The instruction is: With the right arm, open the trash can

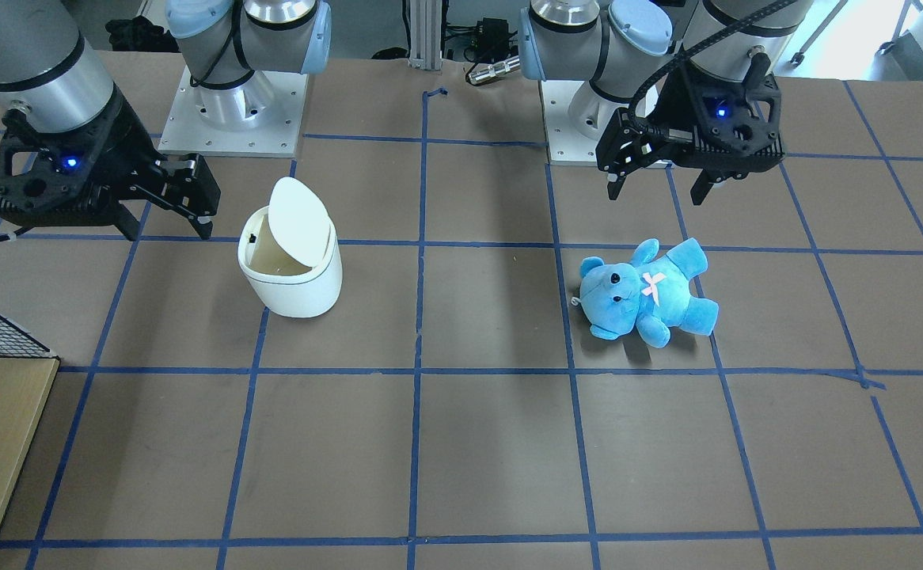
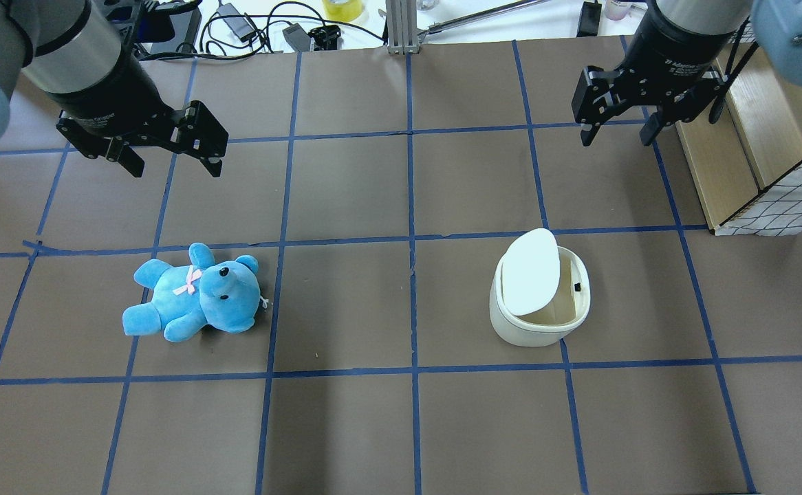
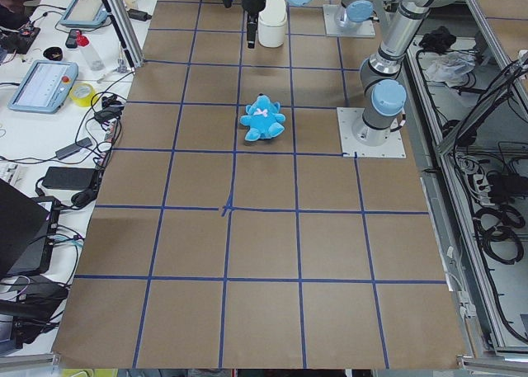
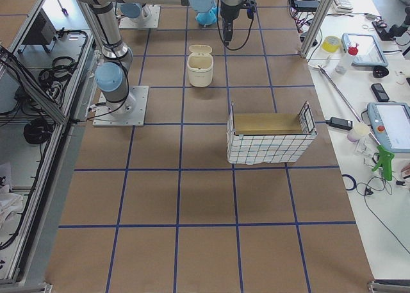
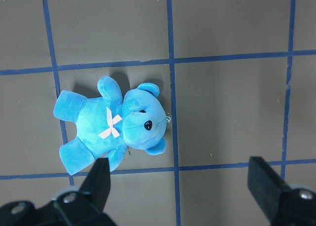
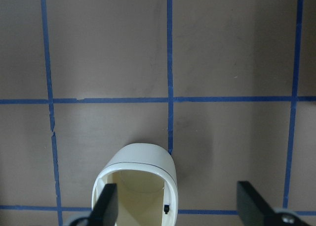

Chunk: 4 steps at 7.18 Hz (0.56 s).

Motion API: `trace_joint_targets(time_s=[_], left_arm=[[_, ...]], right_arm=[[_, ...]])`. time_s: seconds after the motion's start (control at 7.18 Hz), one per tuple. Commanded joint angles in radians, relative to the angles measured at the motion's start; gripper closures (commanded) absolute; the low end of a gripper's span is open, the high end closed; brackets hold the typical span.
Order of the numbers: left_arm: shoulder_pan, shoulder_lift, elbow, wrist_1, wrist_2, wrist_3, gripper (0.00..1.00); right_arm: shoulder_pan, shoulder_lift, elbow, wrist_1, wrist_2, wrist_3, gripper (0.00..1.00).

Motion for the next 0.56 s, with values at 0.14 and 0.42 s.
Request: trace_joint_targets(time_s=[0.14, 0.42], left_arm=[[0.000, 0.000, 0.000, 0.000, 0.000, 0.000, 0.00], [0.000, 0.000, 0.000, 0.000, 0.000, 0.000, 0.00]], right_arm=[[0.016, 0.000, 0.012, -0.050, -0.093, 0.011, 0.00], [0.076, 0.006, 0.015, -0.041, -0.109, 0.130, 0.00]])
